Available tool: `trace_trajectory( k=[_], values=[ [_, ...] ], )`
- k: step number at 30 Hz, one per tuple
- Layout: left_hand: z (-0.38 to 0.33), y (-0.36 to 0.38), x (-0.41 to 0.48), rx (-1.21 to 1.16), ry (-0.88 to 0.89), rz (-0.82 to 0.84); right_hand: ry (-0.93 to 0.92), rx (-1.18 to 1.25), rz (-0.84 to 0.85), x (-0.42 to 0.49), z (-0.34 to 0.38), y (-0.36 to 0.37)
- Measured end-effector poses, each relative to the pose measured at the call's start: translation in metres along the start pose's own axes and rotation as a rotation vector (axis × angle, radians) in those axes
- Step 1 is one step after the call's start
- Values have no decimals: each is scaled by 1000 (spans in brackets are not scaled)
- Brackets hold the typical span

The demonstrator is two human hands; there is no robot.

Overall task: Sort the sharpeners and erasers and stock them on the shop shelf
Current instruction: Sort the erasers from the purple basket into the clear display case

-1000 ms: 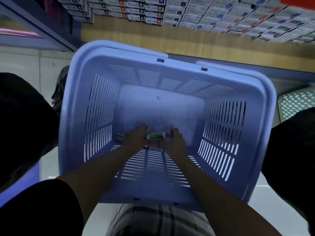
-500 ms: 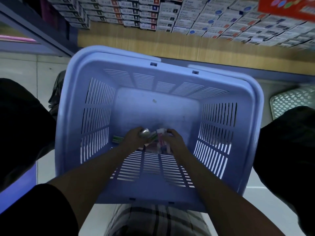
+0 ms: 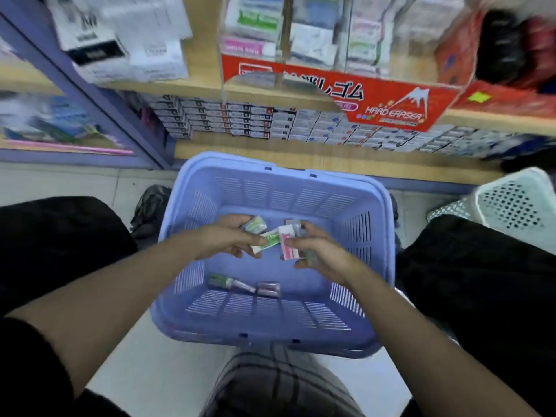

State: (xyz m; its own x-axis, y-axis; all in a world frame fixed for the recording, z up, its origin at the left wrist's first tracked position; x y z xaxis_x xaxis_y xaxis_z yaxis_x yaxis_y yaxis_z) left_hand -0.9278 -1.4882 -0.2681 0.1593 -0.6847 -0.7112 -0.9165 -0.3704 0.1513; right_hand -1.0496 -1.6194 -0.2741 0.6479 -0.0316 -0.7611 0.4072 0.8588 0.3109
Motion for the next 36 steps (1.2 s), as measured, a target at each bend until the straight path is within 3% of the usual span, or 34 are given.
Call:
trace_trajectory(
  k=[4,8,14,21,26,30,34,36],
  values=[
    [-58,-4,-35,129,84,7,-91,-7,138,-38,48,24],
    [-104,-4,-69,222,181,-4,-166,-5,167,-74,86,42],
    [-164,-12,-117,255,372,-96,-289,-45,48,-113,139,56],
    [-216,-20,-138,184,589,-203,-571,-337,-139,-128,205,79],
    [-226,-48,-123,98,628,-406,-561,-350,-133,-116,226,88],
    [-231,-68,-107,90,580,-406,-773,-758,-378,-97,248,95],
    [-237,-82,-90,46,533,-401,-886,-1070,-436,-76,268,93],
    [-240,-86,-86,90,522,-458,-878,-1114,-475,-69,275,89]
  ],
)
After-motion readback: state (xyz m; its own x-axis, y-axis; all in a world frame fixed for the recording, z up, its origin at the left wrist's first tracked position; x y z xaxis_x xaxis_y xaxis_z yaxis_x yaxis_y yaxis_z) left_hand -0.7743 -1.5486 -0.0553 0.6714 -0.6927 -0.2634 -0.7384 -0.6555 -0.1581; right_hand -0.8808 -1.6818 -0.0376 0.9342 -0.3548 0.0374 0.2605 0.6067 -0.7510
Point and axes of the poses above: each hand's wrist, its own x-axis towards the middle knuckle, its own y-axis out of the palm, z = x × y, the point moved 4 cm from there along x, towards the middle knuckle, and after that the axes turned 3 degrees about y, right-handed, at the moved point
